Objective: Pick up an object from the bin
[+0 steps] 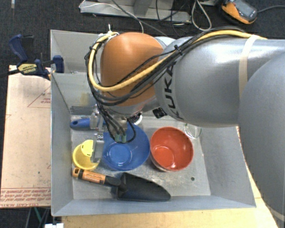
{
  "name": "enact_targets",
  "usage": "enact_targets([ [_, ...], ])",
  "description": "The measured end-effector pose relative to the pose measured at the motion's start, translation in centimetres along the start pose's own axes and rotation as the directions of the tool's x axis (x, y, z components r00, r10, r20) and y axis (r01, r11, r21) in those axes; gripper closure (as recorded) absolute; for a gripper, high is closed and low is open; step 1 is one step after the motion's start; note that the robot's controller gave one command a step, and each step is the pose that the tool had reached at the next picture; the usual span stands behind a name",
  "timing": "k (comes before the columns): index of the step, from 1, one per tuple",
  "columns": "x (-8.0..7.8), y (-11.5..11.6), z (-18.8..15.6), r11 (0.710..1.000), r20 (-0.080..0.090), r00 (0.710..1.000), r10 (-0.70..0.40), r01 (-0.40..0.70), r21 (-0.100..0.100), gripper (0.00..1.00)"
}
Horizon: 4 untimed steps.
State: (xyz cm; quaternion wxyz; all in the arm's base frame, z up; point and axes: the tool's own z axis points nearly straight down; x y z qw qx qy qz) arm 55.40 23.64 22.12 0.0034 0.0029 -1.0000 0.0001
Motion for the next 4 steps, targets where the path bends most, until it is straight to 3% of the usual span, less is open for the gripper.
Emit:
enact_targets([
  [1, -0.2, -0.2, -0.5, 1.0, 0.008, 1.0, 0.005, -0.005, -0.002, 0.0],
  [2, 6.0, -9.7, 14.6, 0.992, 0.01, 0.992, -0.129, 0.129, -0.002, 0.0],
  [3, -7.3, -12.1, 8.6, 1.0, 0.014, 1.0, -0.022, 0.022, -0.008, 0.0],
  [4, 4.9, -10.4, 14.6, 0.993, 0.006, 0.993, -0.121, 0.121, -0.002, 0.0],
])
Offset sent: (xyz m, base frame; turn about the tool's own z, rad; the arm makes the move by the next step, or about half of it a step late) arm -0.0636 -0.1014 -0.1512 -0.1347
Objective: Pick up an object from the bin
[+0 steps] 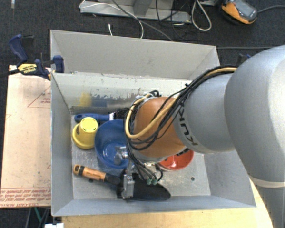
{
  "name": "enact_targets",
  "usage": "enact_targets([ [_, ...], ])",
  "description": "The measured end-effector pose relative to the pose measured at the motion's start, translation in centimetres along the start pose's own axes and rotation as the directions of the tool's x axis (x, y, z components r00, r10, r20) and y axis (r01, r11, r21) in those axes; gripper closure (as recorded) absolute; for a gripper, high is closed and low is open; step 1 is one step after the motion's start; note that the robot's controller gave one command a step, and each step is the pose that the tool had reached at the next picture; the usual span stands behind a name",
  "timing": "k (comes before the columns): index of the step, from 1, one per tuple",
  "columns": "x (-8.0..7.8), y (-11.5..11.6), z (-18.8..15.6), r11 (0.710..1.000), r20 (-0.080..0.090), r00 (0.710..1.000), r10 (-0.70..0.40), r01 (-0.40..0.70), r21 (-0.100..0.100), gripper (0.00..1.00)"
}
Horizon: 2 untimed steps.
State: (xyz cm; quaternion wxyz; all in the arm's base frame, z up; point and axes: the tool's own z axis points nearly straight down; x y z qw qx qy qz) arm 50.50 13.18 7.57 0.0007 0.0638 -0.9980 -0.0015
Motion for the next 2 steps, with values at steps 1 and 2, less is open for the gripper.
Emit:
enact_targets([
  [1, -5.6, -3.4, 0.4, 0.989, 0.015, 0.989, 0.147, -0.146, -0.01, 0.0],
  [2, -0.2, 0.3, 0.1, 1.0, 0.014, 1.0, 0.002, -0.002, -0.007, 1.0],
])
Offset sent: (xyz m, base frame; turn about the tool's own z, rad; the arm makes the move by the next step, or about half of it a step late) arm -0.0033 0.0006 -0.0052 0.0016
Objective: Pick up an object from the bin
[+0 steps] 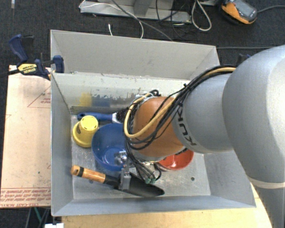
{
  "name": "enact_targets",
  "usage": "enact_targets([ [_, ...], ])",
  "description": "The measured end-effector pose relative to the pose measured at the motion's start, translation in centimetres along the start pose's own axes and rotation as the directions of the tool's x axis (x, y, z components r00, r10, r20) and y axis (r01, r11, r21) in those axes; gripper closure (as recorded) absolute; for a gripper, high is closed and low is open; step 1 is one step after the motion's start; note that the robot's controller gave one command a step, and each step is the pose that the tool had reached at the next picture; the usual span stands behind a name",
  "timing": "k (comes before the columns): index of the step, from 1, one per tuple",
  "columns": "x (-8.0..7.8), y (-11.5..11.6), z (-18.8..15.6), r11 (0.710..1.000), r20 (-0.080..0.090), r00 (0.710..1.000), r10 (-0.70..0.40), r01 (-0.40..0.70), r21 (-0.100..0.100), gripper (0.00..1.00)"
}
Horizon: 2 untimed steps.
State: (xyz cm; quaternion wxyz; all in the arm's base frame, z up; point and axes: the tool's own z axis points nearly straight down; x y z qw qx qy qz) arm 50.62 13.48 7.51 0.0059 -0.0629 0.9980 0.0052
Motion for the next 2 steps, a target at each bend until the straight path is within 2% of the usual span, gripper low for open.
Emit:
enact_targets([
  [1, 0.0, 0.0, 0.0, 1.0, 0.0, 1.0, 0.0, 0.0, 0.0, 1.0],
  [2, 0.0, 0.0, -1.8, 1.0, 0.0, 1.0, 0.001, -0.001, 0.001, 1.0],
])
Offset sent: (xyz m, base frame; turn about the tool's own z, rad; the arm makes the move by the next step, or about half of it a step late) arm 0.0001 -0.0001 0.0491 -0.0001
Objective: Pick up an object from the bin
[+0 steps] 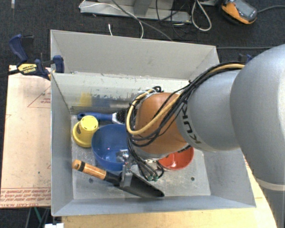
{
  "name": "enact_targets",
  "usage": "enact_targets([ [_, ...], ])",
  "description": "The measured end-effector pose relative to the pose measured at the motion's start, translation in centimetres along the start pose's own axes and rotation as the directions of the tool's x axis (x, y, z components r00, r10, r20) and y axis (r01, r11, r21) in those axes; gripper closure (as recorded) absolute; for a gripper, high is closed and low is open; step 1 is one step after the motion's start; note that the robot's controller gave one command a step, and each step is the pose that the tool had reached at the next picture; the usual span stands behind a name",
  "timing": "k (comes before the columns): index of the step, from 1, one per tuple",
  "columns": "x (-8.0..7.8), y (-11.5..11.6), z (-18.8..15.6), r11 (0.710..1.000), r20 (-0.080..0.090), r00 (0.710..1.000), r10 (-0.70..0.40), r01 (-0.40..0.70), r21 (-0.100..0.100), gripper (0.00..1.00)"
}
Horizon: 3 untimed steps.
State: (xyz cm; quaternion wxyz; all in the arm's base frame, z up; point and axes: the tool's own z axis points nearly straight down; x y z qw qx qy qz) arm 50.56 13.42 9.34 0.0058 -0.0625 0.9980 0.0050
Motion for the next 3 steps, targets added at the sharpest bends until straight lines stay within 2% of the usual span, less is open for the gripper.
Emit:
enact_targets([
  [2, 0.0, 0.0, -3.4, 1.0, -0.002, 1.0, 0.001, -0.001, 0.0, 1.0],
  [3, 0.1, 0.1, -7.0, 1.0, -0.01, 1.0, 0.002, -0.002, 0.001, 1.0],
])
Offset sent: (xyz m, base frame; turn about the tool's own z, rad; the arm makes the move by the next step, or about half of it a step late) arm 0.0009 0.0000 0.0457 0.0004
